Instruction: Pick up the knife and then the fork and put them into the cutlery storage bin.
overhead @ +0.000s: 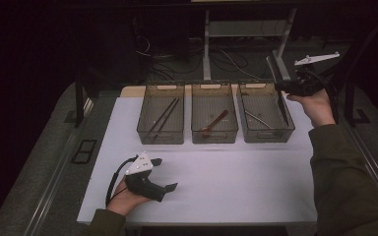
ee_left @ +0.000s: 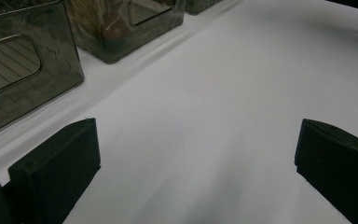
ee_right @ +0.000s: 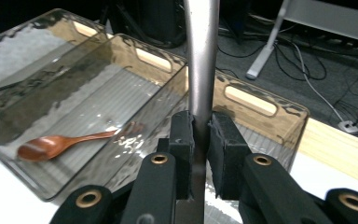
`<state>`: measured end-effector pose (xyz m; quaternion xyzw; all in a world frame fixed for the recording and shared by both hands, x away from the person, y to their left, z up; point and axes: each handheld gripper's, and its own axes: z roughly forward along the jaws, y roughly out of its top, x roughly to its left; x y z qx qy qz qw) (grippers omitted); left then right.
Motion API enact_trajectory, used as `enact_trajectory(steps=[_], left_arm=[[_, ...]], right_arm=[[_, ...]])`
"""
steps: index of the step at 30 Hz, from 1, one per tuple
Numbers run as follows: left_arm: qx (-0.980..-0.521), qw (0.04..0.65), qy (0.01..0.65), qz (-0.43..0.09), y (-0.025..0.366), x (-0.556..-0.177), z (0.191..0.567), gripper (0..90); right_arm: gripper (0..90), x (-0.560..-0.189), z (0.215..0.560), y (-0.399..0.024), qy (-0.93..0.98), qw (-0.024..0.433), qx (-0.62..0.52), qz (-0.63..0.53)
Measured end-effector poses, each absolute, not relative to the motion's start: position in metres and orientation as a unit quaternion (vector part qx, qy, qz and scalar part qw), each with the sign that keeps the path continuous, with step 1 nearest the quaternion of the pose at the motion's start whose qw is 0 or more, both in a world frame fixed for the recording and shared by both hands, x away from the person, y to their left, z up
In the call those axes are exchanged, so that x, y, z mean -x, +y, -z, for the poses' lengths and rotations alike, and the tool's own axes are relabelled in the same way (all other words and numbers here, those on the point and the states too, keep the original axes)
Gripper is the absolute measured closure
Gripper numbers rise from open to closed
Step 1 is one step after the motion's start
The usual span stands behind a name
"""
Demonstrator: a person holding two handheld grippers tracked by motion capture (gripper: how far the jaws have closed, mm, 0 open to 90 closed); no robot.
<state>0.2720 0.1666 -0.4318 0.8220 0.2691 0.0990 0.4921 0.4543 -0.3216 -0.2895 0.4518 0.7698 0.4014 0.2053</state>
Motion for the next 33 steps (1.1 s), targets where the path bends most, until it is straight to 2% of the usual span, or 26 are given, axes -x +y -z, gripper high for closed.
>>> enact_trajectory(steps=[33], left_arm=[[-0.824,0.489,0.266,-0.102,0.167,-0.271,0.431,0.0]], right_arm=[[78.6,-0.492,0.338,-0.304,0.819,0.156,-0.469,-0.292]])
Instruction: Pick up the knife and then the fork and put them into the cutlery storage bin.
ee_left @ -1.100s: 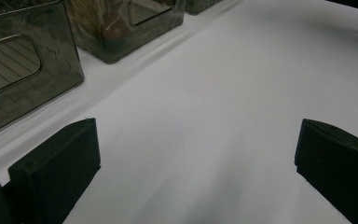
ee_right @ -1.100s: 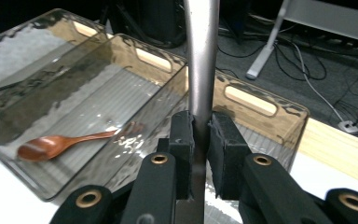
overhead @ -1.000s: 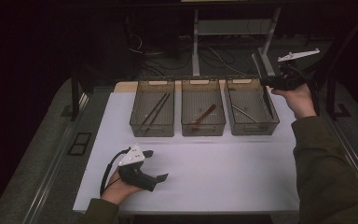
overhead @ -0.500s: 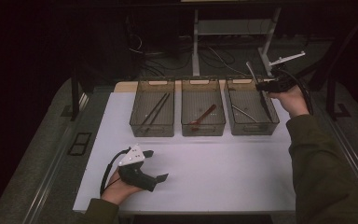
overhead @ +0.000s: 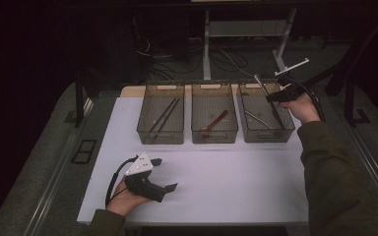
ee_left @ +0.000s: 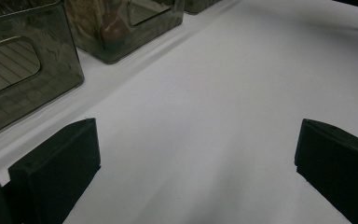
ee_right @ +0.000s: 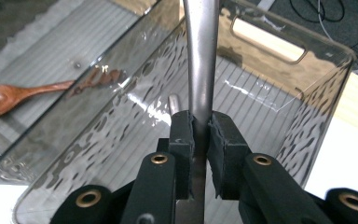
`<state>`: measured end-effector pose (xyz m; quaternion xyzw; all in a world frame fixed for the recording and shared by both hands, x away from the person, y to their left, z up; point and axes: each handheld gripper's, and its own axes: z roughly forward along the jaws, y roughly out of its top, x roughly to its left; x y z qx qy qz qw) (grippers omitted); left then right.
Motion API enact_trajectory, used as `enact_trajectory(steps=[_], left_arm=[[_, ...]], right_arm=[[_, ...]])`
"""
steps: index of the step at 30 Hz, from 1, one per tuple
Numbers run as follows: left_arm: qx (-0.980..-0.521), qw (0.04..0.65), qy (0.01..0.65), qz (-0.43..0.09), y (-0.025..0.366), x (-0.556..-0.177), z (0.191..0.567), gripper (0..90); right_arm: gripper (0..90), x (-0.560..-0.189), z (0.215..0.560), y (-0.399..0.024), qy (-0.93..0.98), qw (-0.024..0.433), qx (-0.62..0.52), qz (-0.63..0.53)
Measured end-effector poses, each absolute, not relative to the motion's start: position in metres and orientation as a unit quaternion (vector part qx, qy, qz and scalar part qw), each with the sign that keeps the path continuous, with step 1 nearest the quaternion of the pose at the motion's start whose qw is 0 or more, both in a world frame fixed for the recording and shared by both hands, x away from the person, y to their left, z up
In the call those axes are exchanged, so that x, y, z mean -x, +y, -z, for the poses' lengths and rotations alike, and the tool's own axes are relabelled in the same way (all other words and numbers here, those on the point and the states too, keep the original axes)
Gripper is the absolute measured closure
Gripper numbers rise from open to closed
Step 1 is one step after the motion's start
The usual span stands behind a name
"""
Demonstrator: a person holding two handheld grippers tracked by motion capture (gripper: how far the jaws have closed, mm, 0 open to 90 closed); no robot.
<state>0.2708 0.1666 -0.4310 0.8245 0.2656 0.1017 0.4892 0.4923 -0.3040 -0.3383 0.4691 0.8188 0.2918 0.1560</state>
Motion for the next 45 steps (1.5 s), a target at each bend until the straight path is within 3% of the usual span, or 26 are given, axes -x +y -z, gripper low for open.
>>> enact_trajectory(steps=[31,45], left_arm=[[-0.825,0.489,0.264,-0.101,0.166,-0.270,0.431,0.0],[-0.825,0.488,0.266,-0.101,0.167,-0.271,0.431,0.0]], right_arm=[[81.1,-0.505,0.368,-0.293,0.827,0.122,-0.480,-0.266],[52.1,-0.493,0.361,-0.305,0.802,0.128,-0.481,-0.330]])
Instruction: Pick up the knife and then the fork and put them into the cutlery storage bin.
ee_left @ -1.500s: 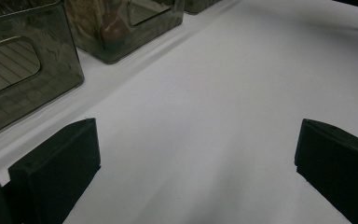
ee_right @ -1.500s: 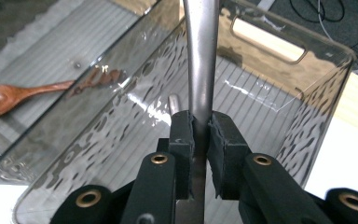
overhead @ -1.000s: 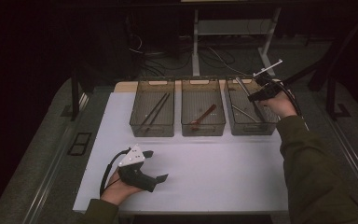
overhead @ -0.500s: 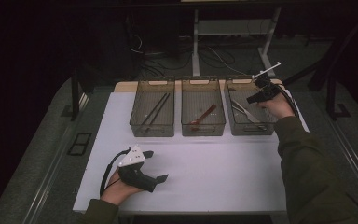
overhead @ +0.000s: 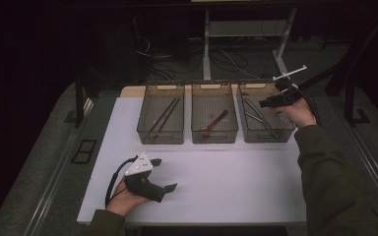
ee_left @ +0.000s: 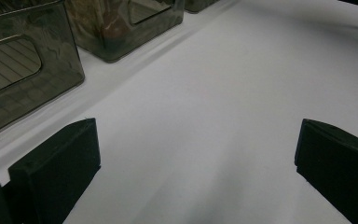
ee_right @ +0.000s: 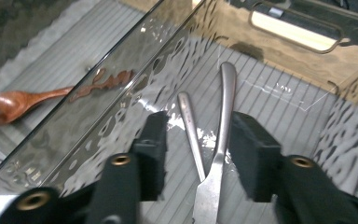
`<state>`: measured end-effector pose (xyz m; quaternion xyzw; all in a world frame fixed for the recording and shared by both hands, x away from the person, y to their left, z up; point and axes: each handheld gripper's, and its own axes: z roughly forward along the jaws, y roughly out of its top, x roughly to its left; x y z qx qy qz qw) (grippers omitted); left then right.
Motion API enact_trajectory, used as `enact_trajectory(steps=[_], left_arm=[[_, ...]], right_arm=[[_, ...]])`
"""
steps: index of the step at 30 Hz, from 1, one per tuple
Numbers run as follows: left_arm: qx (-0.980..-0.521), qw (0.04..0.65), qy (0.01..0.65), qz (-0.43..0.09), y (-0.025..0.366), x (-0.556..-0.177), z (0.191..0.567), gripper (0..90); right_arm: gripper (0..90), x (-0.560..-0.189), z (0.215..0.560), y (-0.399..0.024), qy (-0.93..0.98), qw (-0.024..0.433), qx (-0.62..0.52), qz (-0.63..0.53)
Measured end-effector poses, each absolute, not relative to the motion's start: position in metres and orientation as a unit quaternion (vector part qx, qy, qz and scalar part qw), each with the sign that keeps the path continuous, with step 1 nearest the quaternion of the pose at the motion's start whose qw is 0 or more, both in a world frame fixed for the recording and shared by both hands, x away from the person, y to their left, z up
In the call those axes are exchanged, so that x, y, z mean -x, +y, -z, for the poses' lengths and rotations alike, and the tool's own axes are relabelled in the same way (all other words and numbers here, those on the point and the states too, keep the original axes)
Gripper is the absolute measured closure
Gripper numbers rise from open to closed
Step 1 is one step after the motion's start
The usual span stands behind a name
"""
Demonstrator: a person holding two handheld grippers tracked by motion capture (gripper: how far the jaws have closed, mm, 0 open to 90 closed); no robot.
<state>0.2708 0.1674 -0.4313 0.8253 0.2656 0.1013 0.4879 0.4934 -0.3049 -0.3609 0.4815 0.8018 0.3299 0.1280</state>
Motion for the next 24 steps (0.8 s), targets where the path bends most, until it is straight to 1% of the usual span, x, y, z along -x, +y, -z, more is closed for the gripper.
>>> enact_trajectory(steps=[5,7,10,13,14,24], left_arm=[[-0.826,0.487,0.265,-0.102,0.167,-0.271,0.432,0.0],[-0.826,0.487,0.264,-0.101,0.167,-0.271,0.432,0.0],[-0.826,0.488,0.264,-0.100,0.168,-0.273,0.432,0.0],[-0.826,0.489,0.263,-0.100,0.168,-0.273,0.432,0.0],[-0.825,0.490,0.265,-0.100,0.169,-0.274,0.432,0.0],[-0.821,0.493,0.271,-0.101,0.169,-0.278,0.432,0.0]], right_arm=[[42.6,-0.488,0.361,-0.311,0.794,0.133,-0.479,-0.350],[40.6,-0.485,0.362,-0.312,0.791,0.139,-0.476,-0.358],[35.4,-0.481,0.362,-0.314,0.781,0.151,-0.475,-0.377],[31.3,-0.477,0.362,-0.312,0.779,0.178,-0.474,-0.370],[30.4,-0.475,0.362,-0.311,0.779,0.184,-0.474,-0.368],[25.1,-0.460,0.362,-0.308,0.769,0.183,-0.461,-0.403]])
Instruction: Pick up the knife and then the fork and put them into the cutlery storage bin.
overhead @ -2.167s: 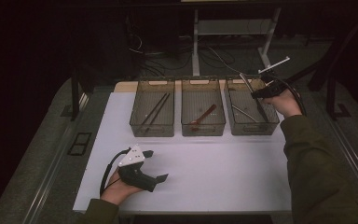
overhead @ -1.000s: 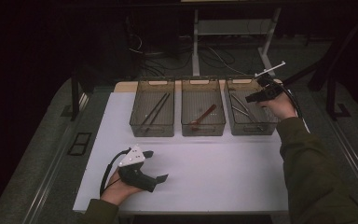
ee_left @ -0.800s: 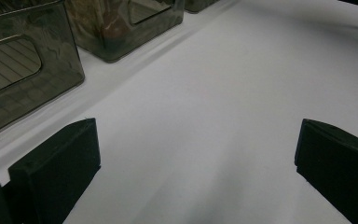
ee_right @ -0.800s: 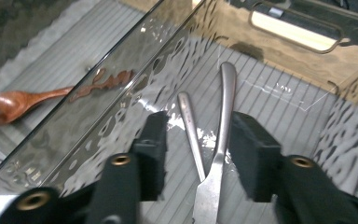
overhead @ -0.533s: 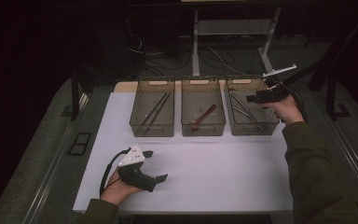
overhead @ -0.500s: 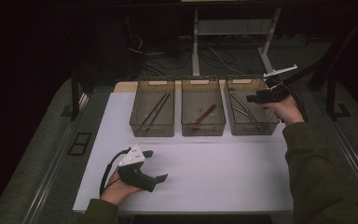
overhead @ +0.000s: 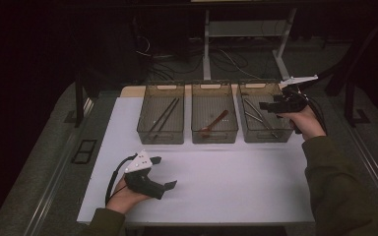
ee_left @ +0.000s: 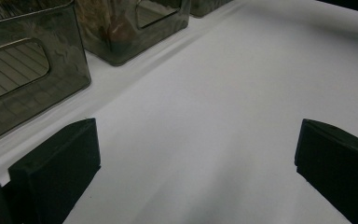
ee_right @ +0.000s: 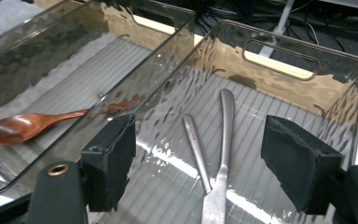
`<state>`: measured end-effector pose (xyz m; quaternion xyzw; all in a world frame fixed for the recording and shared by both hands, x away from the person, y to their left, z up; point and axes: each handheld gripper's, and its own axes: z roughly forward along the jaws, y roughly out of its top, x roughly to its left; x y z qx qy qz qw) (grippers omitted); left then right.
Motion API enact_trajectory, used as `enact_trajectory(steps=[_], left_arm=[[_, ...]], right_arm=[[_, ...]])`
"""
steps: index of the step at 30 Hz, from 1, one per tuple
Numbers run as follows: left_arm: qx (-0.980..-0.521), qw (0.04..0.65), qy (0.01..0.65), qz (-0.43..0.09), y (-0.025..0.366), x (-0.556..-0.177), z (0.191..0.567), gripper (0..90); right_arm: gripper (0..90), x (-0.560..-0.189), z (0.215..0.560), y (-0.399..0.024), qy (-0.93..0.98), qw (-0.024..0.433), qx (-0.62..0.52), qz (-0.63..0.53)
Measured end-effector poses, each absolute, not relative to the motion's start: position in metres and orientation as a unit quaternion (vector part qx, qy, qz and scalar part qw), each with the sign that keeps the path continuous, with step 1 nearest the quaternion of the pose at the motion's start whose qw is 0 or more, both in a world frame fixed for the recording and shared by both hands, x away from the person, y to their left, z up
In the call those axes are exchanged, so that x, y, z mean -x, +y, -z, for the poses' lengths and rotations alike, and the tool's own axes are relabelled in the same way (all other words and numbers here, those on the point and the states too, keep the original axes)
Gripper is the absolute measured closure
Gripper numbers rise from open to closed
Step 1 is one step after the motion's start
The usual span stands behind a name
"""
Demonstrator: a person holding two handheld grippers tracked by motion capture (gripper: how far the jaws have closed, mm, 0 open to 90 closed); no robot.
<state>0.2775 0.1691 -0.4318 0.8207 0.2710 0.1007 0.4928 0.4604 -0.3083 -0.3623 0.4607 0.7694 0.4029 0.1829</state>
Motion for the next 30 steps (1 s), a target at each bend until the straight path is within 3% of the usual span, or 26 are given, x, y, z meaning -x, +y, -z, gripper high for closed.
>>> enact_trajectory(steps=[30], left_arm=[[-0.823,0.489,0.269,-0.102,0.171,-0.274,0.433,0.0]], right_arm=[[17.7,-0.392,0.362,-0.298,0.763,0.194,-0.409,-0.462]])
